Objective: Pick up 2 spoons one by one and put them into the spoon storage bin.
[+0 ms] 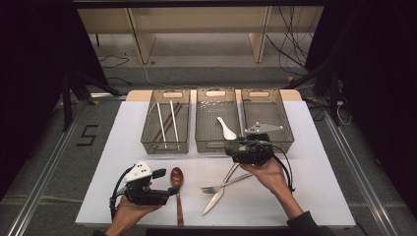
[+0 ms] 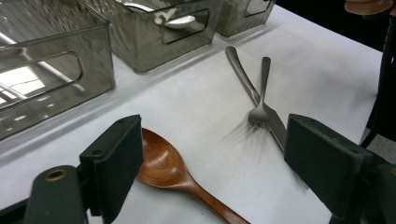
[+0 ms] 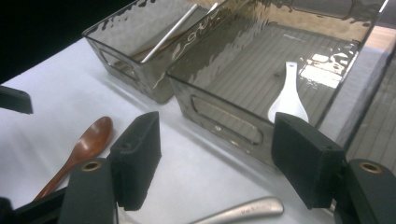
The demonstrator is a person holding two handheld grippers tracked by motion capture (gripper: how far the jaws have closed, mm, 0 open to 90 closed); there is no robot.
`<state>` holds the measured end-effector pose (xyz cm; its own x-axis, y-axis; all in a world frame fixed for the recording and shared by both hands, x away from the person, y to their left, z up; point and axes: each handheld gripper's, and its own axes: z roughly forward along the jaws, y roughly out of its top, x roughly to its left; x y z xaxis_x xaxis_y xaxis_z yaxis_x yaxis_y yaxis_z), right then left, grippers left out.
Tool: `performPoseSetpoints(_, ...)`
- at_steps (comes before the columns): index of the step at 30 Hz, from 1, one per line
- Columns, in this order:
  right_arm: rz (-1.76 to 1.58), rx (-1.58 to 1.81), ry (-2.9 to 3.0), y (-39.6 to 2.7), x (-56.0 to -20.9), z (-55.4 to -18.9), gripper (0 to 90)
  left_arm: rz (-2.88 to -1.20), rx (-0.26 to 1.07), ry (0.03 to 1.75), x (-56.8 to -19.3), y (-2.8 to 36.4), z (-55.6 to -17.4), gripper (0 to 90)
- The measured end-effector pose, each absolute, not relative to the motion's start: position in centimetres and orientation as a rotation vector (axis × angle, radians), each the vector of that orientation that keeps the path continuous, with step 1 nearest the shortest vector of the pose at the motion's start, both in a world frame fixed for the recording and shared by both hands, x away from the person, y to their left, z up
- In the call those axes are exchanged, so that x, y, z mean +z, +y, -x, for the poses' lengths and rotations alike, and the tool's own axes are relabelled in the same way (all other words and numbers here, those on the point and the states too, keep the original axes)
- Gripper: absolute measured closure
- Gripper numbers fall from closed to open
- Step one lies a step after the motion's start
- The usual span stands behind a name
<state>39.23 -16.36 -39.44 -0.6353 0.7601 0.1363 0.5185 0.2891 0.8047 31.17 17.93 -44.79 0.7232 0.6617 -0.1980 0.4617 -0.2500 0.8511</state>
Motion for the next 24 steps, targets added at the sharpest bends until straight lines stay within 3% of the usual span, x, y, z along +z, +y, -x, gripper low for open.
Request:
performPoseSetpoints(9,-1.188,1.297,2.266,-18.6,-40.7,-36.8,33.5,-1.928,0.197,0.848,-45.0,17.2,-31.1,25.6)
performPoseSetpoints(24,-1.184,1.351,2.218,-20.6,-41.7,-33.9,33.0,-1.99,0.126,0.777,-45.6,16.2,-31.0,52.2)
